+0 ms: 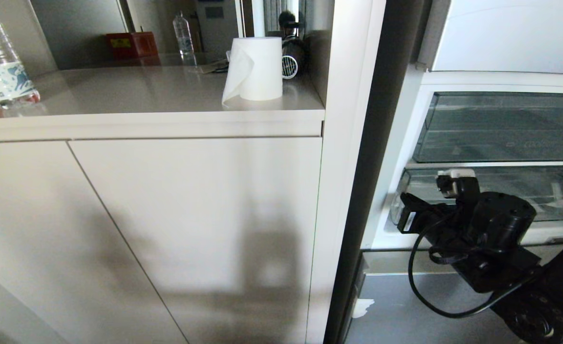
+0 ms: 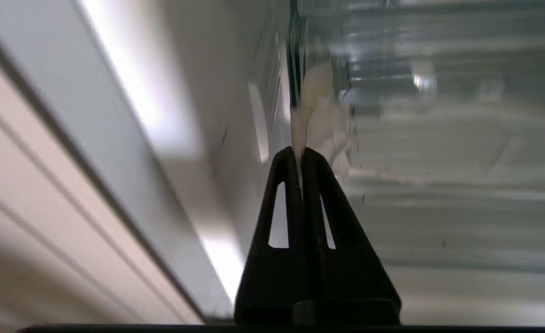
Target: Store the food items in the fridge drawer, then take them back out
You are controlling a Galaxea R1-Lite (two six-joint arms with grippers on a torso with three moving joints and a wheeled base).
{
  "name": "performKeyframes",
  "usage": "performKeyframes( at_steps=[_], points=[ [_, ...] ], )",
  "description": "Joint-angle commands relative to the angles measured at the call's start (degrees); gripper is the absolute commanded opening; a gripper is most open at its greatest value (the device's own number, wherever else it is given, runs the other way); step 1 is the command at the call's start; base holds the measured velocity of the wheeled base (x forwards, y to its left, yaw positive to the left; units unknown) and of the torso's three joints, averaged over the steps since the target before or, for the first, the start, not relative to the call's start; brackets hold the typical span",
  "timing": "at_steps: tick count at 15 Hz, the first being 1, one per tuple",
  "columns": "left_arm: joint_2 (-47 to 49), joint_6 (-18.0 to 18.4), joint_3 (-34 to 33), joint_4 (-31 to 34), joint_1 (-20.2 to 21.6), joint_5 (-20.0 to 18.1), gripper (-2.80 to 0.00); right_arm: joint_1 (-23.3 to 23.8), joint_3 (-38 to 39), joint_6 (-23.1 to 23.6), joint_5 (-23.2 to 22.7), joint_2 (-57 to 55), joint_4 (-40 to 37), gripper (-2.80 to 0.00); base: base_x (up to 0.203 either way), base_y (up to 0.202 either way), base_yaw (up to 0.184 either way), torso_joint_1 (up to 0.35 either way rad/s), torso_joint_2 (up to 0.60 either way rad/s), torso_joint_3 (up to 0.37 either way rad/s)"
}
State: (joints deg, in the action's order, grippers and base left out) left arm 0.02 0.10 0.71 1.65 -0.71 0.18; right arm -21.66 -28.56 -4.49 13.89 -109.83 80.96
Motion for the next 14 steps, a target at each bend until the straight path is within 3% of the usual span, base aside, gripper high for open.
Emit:
performKeyframes(
  at_steps=[1,5,8,9,14],
  points=[
    [-0.02,-0.01,0.0,0.02,0.0,-0.01,-2.8,-0.13,1.79,-0.13,0.01,2.38,0.45,-2.8,0.0,0.0,0.0,0.0,0.0,0.0],
    [-0.02,-0.01,0.0,0.02,0.0,-0.01,-2.8,-1.51,7.78,-0.72,0.0,7.28,0.45,-2.8,0.0,0.0,0.0,0.0,0.0,0.0],
    [-0.02,-0.01,0.0,0.02,0.0,-0.01,-2.8,-1.54,8.1,-2.1,0.09,7.39,0.43,-2.8,0.0,0.0,0.0,0.0,0.0,0.0],
    [-0.02,-0.01,0.0,0.02,0.0,0.01,-2.8,-1.54,8.26,-2.1,0.09,7.35,0.43,0.0,0.0,0.0,0.0,0.0,0.0,0.0],
    [-0.02,-0.01,0.0,0.02,0.0,-0.01,-2.8,-0.83,7.86,-2.2,-0.04,6.85,0.43,0.0,0.0,0.0,0.0,0.0,0.0,0.0]
  ],
)
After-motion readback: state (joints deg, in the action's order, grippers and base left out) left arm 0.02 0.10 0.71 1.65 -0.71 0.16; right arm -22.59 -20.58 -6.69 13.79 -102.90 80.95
